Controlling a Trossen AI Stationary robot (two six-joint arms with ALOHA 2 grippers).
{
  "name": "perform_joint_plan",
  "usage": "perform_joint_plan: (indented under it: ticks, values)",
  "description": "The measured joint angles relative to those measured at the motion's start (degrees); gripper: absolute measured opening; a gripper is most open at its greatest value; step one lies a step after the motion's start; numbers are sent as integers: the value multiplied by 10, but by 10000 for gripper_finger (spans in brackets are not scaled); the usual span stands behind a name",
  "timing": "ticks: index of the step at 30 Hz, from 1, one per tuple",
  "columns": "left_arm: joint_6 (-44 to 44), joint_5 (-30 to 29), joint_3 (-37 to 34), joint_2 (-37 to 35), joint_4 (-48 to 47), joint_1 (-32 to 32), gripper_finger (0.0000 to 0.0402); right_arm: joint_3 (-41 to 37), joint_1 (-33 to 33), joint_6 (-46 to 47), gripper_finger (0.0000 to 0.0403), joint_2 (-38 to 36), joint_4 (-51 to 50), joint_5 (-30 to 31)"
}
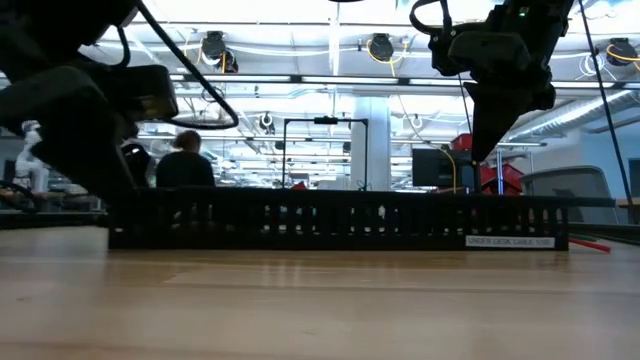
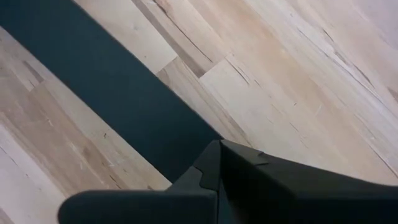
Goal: Ziptie cables
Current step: Close the black cable duct
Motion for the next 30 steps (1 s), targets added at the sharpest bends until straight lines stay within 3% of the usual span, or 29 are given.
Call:
perform_joint_plan:
  ticks: [4,11,19,30]
  values:
    - [21,-11,0,7,31,8,320,0,0,0,0,0,0,0]
    - [26,11,0,90,122,7,320,0,0,0,0,0,4,0]
    - [24,-23,1,123,191,7,318,0,-1,0,0,0,28,0]
    - [20,-47,1,128,190,7,252,0,-12,0,0,0,63,0]
